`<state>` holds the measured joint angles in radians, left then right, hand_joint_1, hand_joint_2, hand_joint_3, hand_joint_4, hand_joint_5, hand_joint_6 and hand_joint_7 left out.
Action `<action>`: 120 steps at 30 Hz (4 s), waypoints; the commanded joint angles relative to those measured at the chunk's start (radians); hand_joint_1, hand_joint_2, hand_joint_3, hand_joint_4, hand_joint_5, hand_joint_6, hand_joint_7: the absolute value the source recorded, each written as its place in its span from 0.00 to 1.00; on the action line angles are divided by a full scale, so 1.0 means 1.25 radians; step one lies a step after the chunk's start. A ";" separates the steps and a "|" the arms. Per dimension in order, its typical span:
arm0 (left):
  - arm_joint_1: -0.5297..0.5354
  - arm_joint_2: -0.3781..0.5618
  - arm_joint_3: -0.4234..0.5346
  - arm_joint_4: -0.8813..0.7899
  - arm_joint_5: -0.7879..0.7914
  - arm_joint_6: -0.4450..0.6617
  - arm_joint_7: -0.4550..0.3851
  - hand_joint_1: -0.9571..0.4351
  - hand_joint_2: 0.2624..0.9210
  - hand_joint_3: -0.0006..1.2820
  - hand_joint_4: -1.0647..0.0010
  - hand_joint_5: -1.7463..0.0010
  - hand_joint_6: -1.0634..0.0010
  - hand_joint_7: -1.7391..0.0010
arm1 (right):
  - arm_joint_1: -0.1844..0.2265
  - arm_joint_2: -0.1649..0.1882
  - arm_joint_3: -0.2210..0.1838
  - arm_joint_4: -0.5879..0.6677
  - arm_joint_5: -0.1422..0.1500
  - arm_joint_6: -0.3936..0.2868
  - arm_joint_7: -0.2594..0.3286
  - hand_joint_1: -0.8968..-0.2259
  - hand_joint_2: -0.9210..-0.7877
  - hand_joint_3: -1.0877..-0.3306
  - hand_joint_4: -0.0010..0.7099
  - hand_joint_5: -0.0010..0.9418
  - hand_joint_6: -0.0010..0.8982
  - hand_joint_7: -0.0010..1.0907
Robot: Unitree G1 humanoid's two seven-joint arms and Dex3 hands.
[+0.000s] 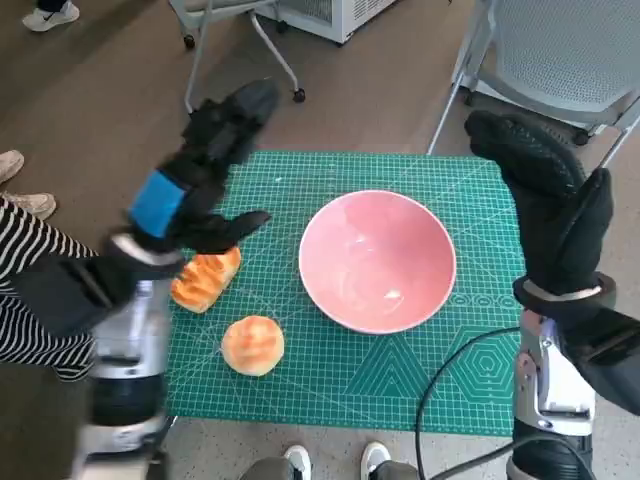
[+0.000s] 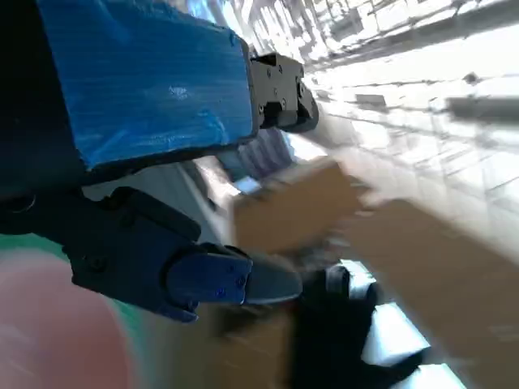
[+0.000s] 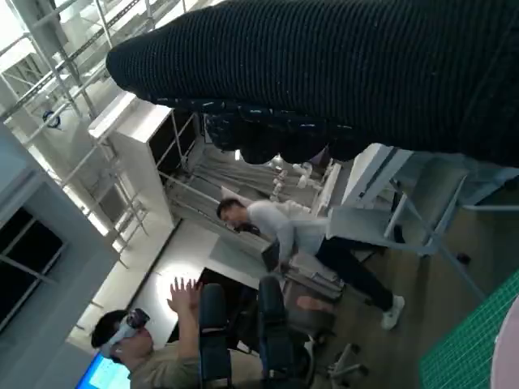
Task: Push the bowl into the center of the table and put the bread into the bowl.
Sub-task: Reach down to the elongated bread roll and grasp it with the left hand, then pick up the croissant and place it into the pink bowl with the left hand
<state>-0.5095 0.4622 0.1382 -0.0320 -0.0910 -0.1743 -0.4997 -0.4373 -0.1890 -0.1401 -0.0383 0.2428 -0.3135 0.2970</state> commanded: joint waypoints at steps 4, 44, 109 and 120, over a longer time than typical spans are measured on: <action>0.045 0.182 0.035 -0.105 0.051 0.160 -0.065 0.34 0.85 0.03 0.95 1.00 0.96 0.77 | 0.013 0.010 0.003 0.010 -0.001 0.004 -0.008 0.28 0.00 0.59 0.31 0.03 0.13 0.49; 0.171 0.263 -0.152 -0.295 0.269 0.684 -0.014 0.38 0.76 0.01 0.90 0.99 0.81 0.98 | 0.025 0.026 0.003 0.010 0.022 0.020 -0.008 0.30 0.00 0.60 0.32 0.01 0.13 0.48; 0.111 0.069 -0.218 0.155 0.376 0.398 0.280 0.69 0.88 0.05 0.14 0.44 0.29 0.45 | 0.019 0.029 -0.001 0.037 0.040 0.008 0.012 0.30 0.00 0.60 0.30 0.00 0.13 0.46; 0.140 0.047 -0.156 -0.109 0.372 0.414 0.267 0.69 0.87 0.05 0.13 0.43 0.27 0.48 | 0.009 0.026 -0.005 0.054 0.043 0.002 0.020 0.32 0.00 0.60 0.30 0.00 0.13 0.46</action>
<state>-0.3306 0.5377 -0.0730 -0.0756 0.3786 0.3350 -0.1618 -0.4284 -0.1536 -0.1436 0.0092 0.2821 -0.3141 0.3112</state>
